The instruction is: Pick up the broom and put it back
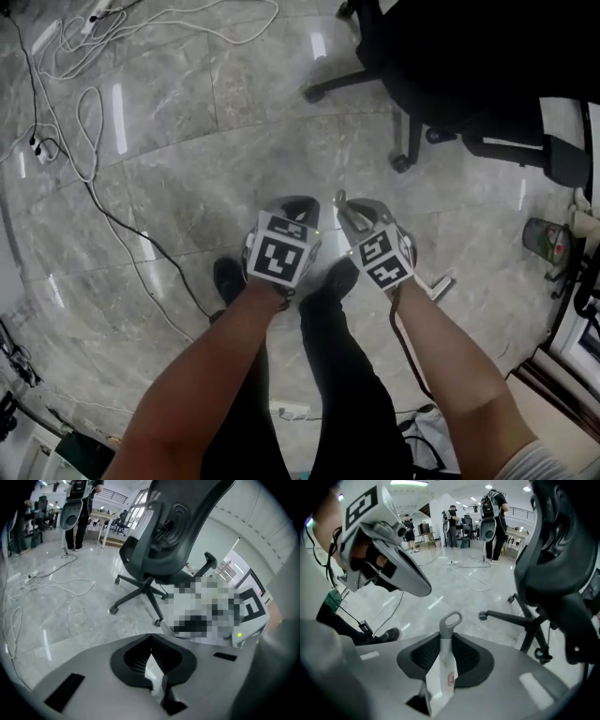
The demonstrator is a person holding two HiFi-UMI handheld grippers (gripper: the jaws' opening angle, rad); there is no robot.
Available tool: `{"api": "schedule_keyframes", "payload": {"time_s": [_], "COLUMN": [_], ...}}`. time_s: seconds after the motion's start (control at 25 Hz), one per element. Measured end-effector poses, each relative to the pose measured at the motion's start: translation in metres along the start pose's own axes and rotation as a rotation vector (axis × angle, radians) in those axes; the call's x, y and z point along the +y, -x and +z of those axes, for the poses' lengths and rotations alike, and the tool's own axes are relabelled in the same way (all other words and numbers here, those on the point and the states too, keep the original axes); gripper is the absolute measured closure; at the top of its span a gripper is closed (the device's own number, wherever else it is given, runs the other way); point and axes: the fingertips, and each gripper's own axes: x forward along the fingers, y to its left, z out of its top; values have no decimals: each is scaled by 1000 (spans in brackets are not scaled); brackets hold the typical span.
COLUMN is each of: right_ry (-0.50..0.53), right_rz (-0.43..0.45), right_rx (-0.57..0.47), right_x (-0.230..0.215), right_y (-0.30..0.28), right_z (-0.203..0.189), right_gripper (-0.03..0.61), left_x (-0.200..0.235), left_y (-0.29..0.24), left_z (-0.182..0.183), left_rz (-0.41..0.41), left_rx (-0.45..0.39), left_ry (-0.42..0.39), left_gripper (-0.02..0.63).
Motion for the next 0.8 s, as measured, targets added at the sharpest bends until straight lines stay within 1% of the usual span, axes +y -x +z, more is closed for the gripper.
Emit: {"api": "schedule_keyframes", "payload": {"time_s": [0.08, 0.24, 0.32, 0.44, 0.48, 0.52, 0.64, 0.72, 0.8], "right_ry": [-8, -43, -74, -149, -176, -204, -277, -334, -405], "right_rz": [-31, -135, -181, -254, -278, -301, -373, -418, -453], "right_rx": [-26, -96, -133, -180, -195, -209, -256, -289, -317], "right_x": [-6, -37, -54, -80, -88, -95, -118, -131, -144], "right_y": [63, 186, 249, 343, 373, 400, 462, 494, 525], "right_z": [20, 50, 56, 52, 50, 48, 56, 59, 49], "right_gripper": [494, 495, 495, 494, 494, 494, 494, 492, 492], "left_x": [-30, -79, -103, -148, -165, -182, -222, -246, -271], "left_y": [36, 108, 145, 199, 216, 232, 275, 300, 320], "left_z": [35, 106, 133, 162, 171, 181, 219, 242, 257], "left_rz": [-7, 3, 23, 43, 48, 51, 41, 25, 25], "left_rx": [-15, -45, -56, -63, -68, -77, -113, -125, -136], "left_ry": [-46, -162, -185, -186, -195, -220, -341, -370, -382], "left_gripper": [606, 606, 606, 607, 606, 606, 607, 606, 606]}}
